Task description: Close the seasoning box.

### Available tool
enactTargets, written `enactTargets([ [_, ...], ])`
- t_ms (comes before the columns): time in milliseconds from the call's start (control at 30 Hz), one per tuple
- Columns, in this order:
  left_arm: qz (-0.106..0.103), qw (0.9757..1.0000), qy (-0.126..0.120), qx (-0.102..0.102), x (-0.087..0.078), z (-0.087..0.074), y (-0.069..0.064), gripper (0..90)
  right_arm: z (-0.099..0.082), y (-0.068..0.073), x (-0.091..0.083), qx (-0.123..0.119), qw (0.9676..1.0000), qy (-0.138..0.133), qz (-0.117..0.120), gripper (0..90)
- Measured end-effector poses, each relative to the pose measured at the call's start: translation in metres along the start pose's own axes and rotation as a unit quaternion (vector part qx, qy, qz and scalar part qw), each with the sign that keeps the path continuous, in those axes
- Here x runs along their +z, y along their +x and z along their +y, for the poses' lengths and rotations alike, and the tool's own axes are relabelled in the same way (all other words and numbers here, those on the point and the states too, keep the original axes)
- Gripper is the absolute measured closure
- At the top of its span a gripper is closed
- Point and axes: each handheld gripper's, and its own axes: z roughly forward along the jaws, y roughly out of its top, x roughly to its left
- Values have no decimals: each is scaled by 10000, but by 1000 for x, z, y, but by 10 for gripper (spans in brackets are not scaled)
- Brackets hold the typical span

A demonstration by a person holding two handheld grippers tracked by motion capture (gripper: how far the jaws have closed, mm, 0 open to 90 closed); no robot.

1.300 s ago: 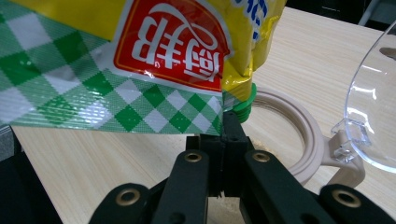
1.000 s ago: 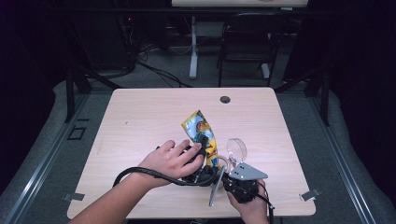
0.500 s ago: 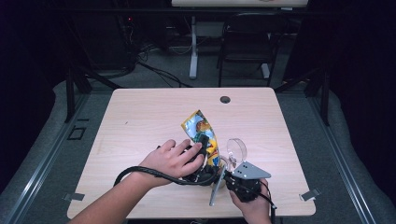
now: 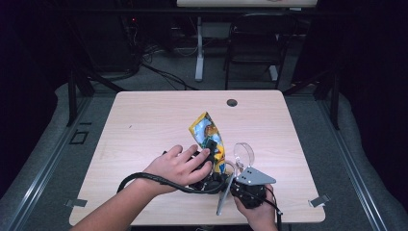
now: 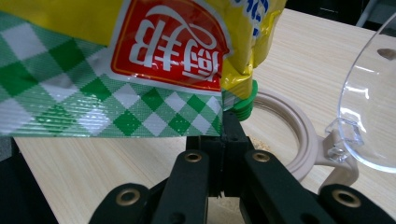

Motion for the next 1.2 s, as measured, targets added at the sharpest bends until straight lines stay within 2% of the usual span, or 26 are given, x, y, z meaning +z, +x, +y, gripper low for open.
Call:
enactTargets([
  [133,43,10000,11,62,-1,0,0,828,0,0,1,-1,10000,15,35,900],
  [200,-16,10000,18,32,-1,0,0,827,0,1,2,-7,10000,4,46,900],
  [333,26,10000,-7,5,0,-1,0,827,1,2,1,-6,10000,-8,69,900],
  [433,-66,10000,12,-31,1,-2,0,827,1,1,0,-20,10000,9,49,900],
  [833,-67,9998,-67,-186,4,-3,-1,826,-1,-1,-4,-6,10000,17,-51,900],
  [867,-133,9997,-57,-204,4,-3,-1,826,-1,-2,-5,9,10000,11,-50,900],
  [1033,-80,9997,-84,-214,4,-3,-1,825,-1,-3,-6,41,10000,-24,-67,900],
  [1200,-122,9997,-31,-191,5,-3,0,824,-1,-4,-7,45,9999,-18,-100,900],
])
